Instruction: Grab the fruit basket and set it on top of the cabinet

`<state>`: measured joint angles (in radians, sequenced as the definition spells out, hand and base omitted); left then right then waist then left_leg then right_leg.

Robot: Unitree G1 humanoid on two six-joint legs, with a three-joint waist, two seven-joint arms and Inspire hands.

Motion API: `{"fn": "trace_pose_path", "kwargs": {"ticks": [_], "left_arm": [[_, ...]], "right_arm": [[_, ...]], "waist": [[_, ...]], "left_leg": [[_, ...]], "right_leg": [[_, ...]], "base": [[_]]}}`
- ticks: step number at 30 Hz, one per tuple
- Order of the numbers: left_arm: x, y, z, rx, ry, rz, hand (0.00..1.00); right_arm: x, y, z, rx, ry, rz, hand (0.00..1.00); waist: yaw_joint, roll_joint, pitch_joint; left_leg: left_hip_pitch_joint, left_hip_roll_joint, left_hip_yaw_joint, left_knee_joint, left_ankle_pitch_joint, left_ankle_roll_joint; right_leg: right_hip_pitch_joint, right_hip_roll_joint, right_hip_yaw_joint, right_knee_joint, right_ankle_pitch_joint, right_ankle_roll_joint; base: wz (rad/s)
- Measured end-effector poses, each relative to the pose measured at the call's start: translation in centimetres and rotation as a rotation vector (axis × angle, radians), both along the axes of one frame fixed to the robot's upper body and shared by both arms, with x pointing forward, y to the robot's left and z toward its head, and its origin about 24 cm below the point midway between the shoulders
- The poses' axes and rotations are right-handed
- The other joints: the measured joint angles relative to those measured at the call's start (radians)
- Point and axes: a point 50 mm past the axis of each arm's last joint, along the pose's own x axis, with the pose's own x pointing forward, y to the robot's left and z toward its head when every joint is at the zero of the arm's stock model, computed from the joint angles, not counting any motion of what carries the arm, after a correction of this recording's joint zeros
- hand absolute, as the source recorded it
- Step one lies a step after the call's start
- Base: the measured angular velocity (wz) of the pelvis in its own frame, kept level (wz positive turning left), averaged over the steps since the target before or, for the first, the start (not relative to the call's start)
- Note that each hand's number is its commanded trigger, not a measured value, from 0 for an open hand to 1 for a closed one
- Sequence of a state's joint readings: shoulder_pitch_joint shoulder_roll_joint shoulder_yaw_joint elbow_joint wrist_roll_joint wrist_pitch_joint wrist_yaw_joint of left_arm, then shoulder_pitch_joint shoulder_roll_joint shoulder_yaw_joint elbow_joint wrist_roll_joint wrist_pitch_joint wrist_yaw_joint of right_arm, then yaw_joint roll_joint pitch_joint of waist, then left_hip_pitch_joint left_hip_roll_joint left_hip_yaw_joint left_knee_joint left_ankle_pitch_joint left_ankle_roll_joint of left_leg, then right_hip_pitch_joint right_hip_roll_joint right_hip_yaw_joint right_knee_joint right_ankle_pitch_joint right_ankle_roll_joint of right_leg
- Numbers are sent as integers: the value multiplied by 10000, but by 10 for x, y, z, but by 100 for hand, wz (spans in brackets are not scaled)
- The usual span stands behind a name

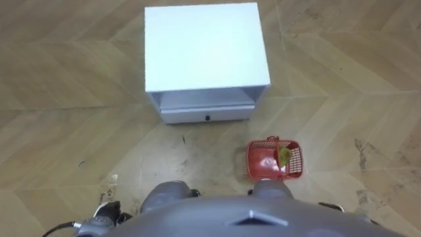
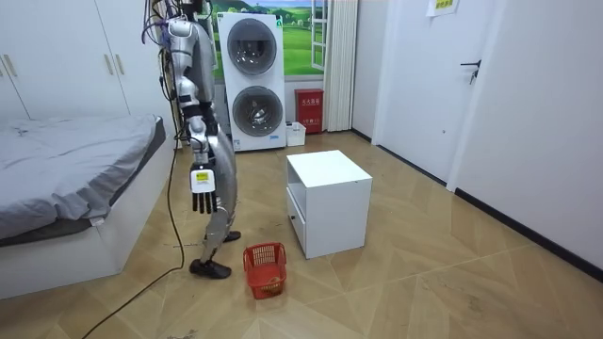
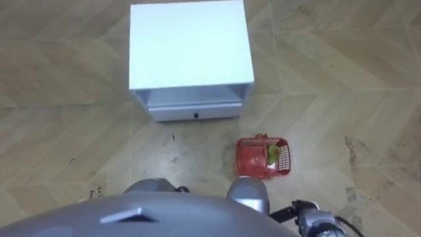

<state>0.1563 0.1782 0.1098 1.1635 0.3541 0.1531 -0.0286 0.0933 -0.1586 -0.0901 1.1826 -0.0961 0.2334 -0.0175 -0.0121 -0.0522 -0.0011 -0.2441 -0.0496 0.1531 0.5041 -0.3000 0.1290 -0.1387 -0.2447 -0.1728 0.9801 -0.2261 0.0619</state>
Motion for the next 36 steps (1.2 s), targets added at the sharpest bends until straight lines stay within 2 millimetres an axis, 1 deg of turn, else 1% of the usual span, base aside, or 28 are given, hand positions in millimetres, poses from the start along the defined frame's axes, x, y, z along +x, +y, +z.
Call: {"fn": "trace_pose_path", "kwargs": {"ticks": [1, 2, 3, 4, 5, 6, 7, 8, 9, 10, 11, 12, 13, 14, 15, 16, 17, 19, 20, 21, 22, 24, 26, 28, 30, 31, 34, 36], "left_arm": [[0, 1, 0, 39, -47, 71, 0], [1, 2, 1, 126, -88, 158, 0], [4, 2, 1, 204, -211, 221, 0], [7, 3, 1, 271, -359, 363, 0], [11, 4, 2, 336, -513, 397, 0], [21, 6, 4, 483, -830, 393, 0], [28, 7, 4, 554, -1030, 396, 0], [42, 8, 6, 681, -1450, 354, 0], [54, 7, 8, 722, -1789, 303, 0], [58, 7, 9, 735, -1900, 302, 0], [63, 6, 9, 760, -1998, 372, 0], [71, 5, 10, 714, -2118, 458, 0], [73, 5, 10, 710, -2121, 479, 0], [72, 5, 9, 779, -2077, 602, 0], [72, 5, 9, 864, -2056, 495, 0], [71, 4, 9, 916, -2098, 377, 0], [72, 4, 9, 947, -2131, 316, 0], [71, 7, 10, 1147, -2296, 366, 0], [71, 8, 10, 1190, -2359, 323, 0], [74, 10, 12, 1334, -2492, 249, 0], [72, 12, 12, 1457, -2496, 203, 0], [68, 16, 13, 1644, -2528, 286, 0], [64, 17, 12, 1786, -2431, 237, 0], [59, 17, 11, 1829, -2293, 79, 0], [55, 17, 11, 1809, -2301, 89, 0], [52, 17, 10, 1780, -2309, 90, 0], [47, 17, 9, 1741, -2326, 47, 0], [42, 18, 9, 1768, -2181, -81, 0]], "right_arm": [[9, -1, 1, -91, -360, -113, 0], [33, -4, 6, -292, -1258, -210, 0], [54, -4, 10, -453, -2020, -216, 0], [76, -2, 16, -453, -2831, -359, 0], [87, -2, 19, -434, -3226, -413, 0], [108, 0, 26, -417, -3904, -526, 0], [119, 1, 30, -430, -4280, -611, 0], [136, 0, 37, -578, -4873, -696, 0], [148, 0, 44, -734, -5345, -729, 0], [153, 1, 47, -781, -5546, -798, 0], [161, 2, 51, -866, -5833, -903, 0], [167, 0, 56, -1021, -6070, -1006, 0], [171, -1, 58, -1112, -6214, -1060, 0], [176, -3, 63, -1267, -6551, -1214, 0], [180, -5, 67, -1426, -6789, -1327, 0], [182, -9, 71, -1517, -7041, -1469, 0], [182, -10, 71, -1539, -7133, -1521, 0], [182, -10, 71, -1447, -7244, -1676, 0], [181, -10, 71, -1410, -7241, -1711, 0], [181, -9, 70, -1327, -7243, -1707, 0], [182, -9, 71, -1260, -7263, -1720, 0], [183, -8, 71, -1175, -7306, -1681, 0], [183, -8, 71, -1186, -7307, -1678, 0], [183, -8, 71, -1175, -7300, -1649, 0], [184, -7, 71, -1160, -7312, -1570, 0], [184, -7, 71, -1161, -7315, -1573, 0], [185, -8, 72, -1194, -7337, -1543, 0], [187, -9, 74, -1236, -7444, -1456, 0]], "waist": [[56, -32, -21], [99, -92, -48], [74, -96, -33], [48, -121, -31], [3, -132, -32], [-90, -198, -24], [-119, -241, -7], [-150, -265, 26], [-61, -251, 31], [-9, -251, 32], [68, -359, 100], [104, -450, 178], [137, -458, 193], [169, -474, 239], [165, -479, 257], [149, -476, 269], [139, -465, 288], [83, -574, 331], [42, -616, 329], [0, -667, 347], [-41, -745, 373], [-66, -846, 377], [-171, -931, 385], [-285, -1005, 372], [-414, -1093, 362], [-495, -1144, 361], [-592, -1172, 348], [-624, -1172, 345]], "left_leg": [[-272, 0, 35, 174, -11, 18], [-789, 21, 53, 533, -7, 42], [-1346, 49, 56, 884, 13, 68], [-1993, 74, 61, 1267, 43, 80], [-2333, 85, 51, 1527, 43, 80], [-3096, 73, 28, 2113, 39, 82], [-3519, 77, 14, 2477, 34, 88], [-4320, 100, -73, 3209, 29, 85], [-4930, 187, -164, 3749, 19, 57], [-5198, 211, -232, 3961, 9, 13], [-5563, 180, -261, 4324, -35, -43], [-5976, 149, -259, 4809, -204, -67], [-6232, 156, -264, 5148, -359, -71], [-6757, 162, -254, 5922, -608, 17], [-7222, 141, -209, 6769, -925, 115], [-7631, -10, -161, 7599, -1289, 230], [-7790, -76, -117, 8010, -1464, 308], [-8402, -442, 192, 9472, -2065, 582], [-8558, -540, 270, 9793, -2187, 627], [-8835, -729, 436, 10381, -2397, 723], [-9093, -843, 619, 10857, -2548, 794], [-9496, -878, 804, 11456, -2705, 872], [-9766, -904, 930, 11872, -2793, 950], [-9956, -905, 953, 12289, -2903, 908], [-10027, -909, 954, 12432, -2902, 887], [-10040, -910, 953, 12464, -2881, 841], [-10081, -859, 919, 12474, -2839, 709], [-10204, -828, 906, 12476, -2775, 525]], "right_leg": [[44, 36, 53, 318, 125, -97], [231, 53, 48, 432, 430, -174], [544, 16, 50, 174, 708, -131], [841, -13, 83, -312, 832, -4], [975, -7, 93, -639, 844, 18], [1187, 1, 119, -1308, 826, 48], [1223, 18, 155, -1560, 496, 172], [1052, 125, 181, -1634, -710, 430], [750, 270, 191, -1409, -1454, 335], [540, 329, 222, -1174, -1731, 341], [156, 293, 319, -511, -2176, 329], [-314, 144, 345, 503, -2521, 341], [-601, 96, 373, 1053, -2638, 297], [-1144, -18, 450, 2210, -2832, 305], [-1618, -74, 704, 3428, -2953, 299], [-1958, -211, 900, 4571, -3038, 348], [-2045, -270, 943, 5081, -3098, 368], [-2361, -685, 1255, 7062, -3243, 401], [-2461, -776, 1367, 7509, -3248, 400], [-2572, -928, 1540, 8320, -3259, 398], [-2704, -1044, 1747, 8975, -3267, 412], [-2951, -1095, 1990, 9777, -3274, 418], [-3005, -1238, 2025, 10299, -3361, 415], [-2974, -1243, 2041, 10764, -3506, 450], [-2957, -1224, 2037, 11001, -3512, 443], [-2949, -1208, 2041, 11108, -3518, 441], [-3043, -1208, 2045, 11247, -3527, 435], [-3246, -1223, 2099, 11442, -3566, 412]], "base": [[-17], [-16], [-7], [5], [18], [20], [27], [25], [21], [12], [8], [8], [11], [15], [29], [33], [45], [49], [46], [41], [37], [19], [16], [9], [9], [9], [-1], [-5]]}}
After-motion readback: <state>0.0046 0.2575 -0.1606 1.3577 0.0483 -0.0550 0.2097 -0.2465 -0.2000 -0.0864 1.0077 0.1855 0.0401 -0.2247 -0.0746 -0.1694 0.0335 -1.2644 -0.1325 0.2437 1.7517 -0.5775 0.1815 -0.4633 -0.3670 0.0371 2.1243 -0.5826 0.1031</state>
